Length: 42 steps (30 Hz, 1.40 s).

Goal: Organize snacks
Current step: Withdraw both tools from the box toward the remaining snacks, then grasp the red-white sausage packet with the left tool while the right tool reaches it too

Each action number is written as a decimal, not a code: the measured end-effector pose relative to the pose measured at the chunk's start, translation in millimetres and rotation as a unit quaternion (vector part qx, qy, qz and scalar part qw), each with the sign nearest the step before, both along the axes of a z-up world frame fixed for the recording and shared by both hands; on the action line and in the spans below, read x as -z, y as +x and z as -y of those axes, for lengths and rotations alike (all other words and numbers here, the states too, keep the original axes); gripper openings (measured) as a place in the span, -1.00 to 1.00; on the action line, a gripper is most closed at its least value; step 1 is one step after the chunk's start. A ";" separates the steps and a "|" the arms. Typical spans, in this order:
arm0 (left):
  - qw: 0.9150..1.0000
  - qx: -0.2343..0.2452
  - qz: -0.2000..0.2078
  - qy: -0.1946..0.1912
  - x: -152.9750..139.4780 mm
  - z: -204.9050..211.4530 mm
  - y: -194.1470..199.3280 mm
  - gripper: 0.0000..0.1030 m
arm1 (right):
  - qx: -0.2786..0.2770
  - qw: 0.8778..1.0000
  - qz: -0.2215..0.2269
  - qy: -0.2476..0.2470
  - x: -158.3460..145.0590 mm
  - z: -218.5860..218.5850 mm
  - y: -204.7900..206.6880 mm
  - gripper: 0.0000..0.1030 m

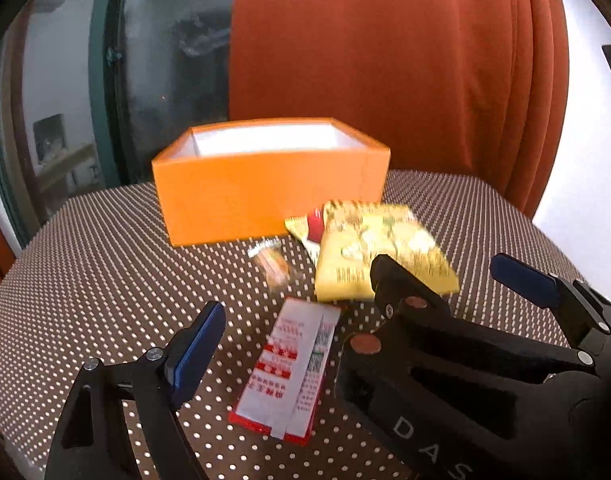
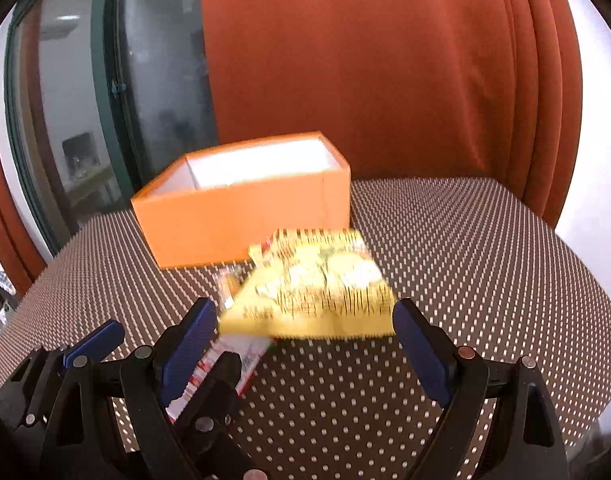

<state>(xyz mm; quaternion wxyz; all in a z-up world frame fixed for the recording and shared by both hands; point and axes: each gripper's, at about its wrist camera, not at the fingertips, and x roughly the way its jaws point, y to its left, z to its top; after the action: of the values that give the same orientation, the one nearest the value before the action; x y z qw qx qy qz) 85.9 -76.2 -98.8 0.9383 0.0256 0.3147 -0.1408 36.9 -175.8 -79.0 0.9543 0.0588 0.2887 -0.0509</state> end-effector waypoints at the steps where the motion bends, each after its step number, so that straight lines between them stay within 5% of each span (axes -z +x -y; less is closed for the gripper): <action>1: 1.000 0.000 -0.007 0.002 6.2 -0.4 2.2 0.65 | -0.002 1.000 -0.007 -0.001 5.3 -0.1 1.2 0.78; 14: 0.994 0.005 -0.098 0.044 69.4 7.1 32.9 0.47 | 0.003 0.998 -0.063 0.007 66.5 3.3 17.0 0.78; 20: 0.995 0.019 -0.088 0.052 72.0 13.1 34.1 0.36 | 0.006 0.997 -0.078 0.010 75.1 7.0 24.5 0.77; 22: 0.995 0.027 -0.088 0.045 72.1 13.2 33.8 0.06 | 0.005 0.997 -0.078 0.011 75.6 7.0 26.2 0.77; 28: 0.995 0.025 -0.092 0.037 66.8 11.7 32.7 -0.14 | -0.002 0.996 -0.081 0.023 72.3 6.0 29.4 0.77; 42: 0.996 -0.005 -0.085 0.024 50.0 -20.3 -7.3 -0.27 | -0.024 0.996 -0.078 0.020 64.8 -14.9 13.5 0.77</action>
<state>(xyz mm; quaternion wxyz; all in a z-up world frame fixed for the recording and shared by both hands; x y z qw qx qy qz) 78.6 -55.8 -148.8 0.9082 0.0344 0.3963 -0.1298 50.4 -161.0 -143.8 0.9284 0.0666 0.3647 -0.0263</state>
